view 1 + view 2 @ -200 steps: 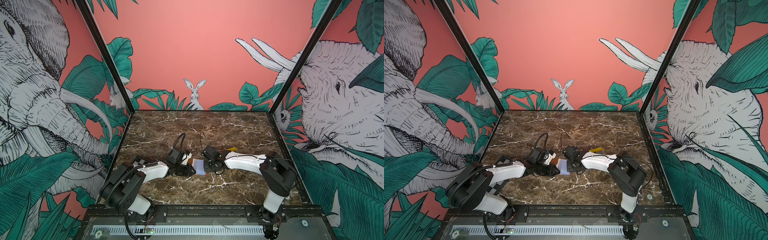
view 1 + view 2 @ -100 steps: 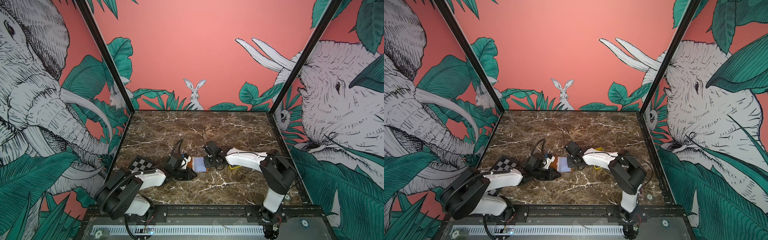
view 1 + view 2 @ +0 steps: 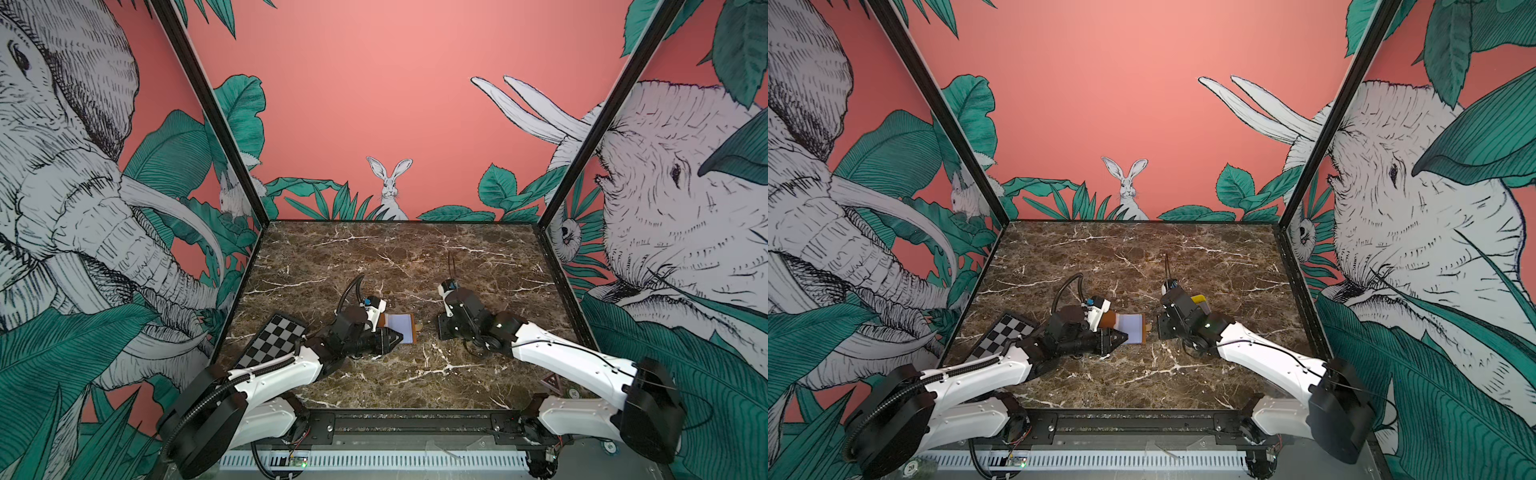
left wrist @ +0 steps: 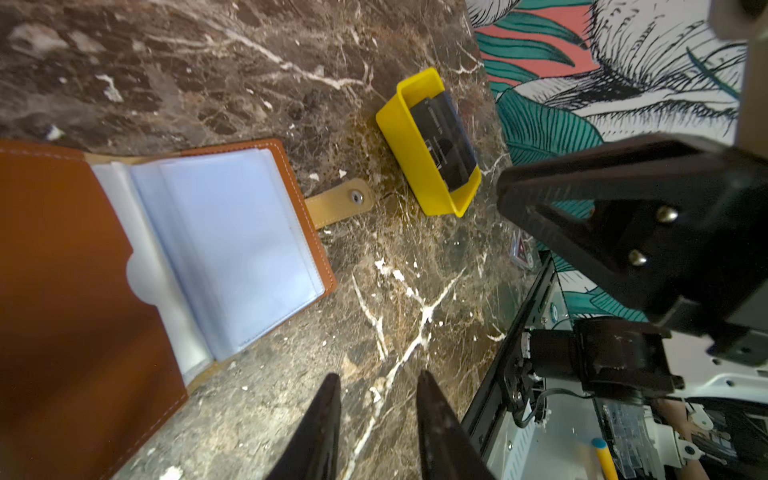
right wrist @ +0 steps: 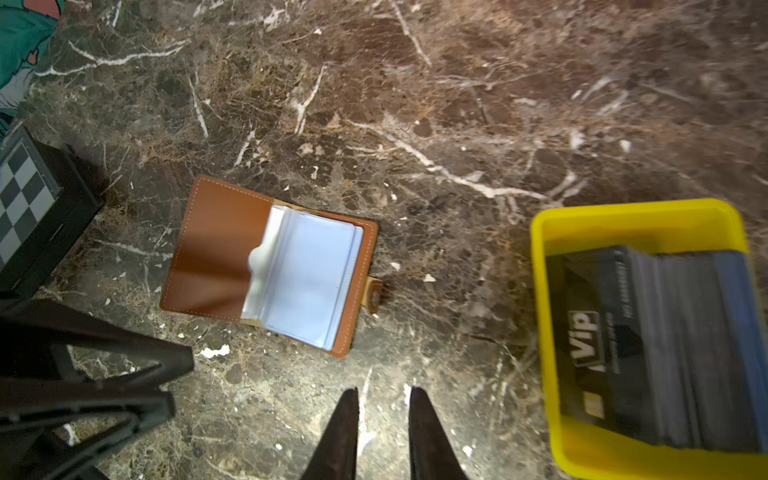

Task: Put the credit cards into the card holder

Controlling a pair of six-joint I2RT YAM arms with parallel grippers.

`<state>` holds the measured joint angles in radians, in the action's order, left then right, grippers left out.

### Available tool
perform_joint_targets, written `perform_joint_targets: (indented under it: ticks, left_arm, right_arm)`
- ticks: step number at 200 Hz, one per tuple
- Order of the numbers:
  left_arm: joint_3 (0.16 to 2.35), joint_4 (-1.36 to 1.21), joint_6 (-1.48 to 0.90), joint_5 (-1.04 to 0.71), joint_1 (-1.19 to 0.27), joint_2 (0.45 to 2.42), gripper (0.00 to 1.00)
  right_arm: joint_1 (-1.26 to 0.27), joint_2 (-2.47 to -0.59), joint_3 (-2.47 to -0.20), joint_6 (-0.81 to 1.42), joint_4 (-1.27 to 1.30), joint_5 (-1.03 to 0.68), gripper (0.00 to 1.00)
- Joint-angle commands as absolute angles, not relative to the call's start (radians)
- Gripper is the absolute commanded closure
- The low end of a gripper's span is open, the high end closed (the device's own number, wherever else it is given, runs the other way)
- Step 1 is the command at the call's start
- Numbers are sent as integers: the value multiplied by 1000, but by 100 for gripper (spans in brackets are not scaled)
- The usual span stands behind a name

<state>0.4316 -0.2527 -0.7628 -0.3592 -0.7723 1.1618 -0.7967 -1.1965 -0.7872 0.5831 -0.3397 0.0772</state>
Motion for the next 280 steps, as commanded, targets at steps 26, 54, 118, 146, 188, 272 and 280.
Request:
perform_joint_targets:
  ticks: [26, 54, 118, 146, 188, 272, 280]
  left_arm:
    - [572, -278, -719, -249, -773, 1215, 66]
    - [651, -331, -698, -253, -773, 1308, 60]
    - [746, -393, -654, -340, -772, 1478, 59]
    - [710, -474, -667, -370, -773, 1486, 59]
    - [675, -563, -735, -392, -773, 1522, 59]
    - [730, -625, -819, -415, -775, 1653, 60]
    - [736, -608, -813, -408, -775, 1649, 60]
  right_arm:
    - [-693, -999, -715, 526, -401, 210, 72]
    - [-681, -925, -681, 462, -388, 303, 66]
    - [-602, -953, -694, 515, -474, 301, 65]
    - [-577, -960, -667, 490, -439, 222, 65]
    - [-492, -999, -671, 486, -473, 134, 66]
    - [-295, -1124, -675, 435, -436, -95, 70]
    - [-293, -1134, -676, 433, -435, -96, 71]
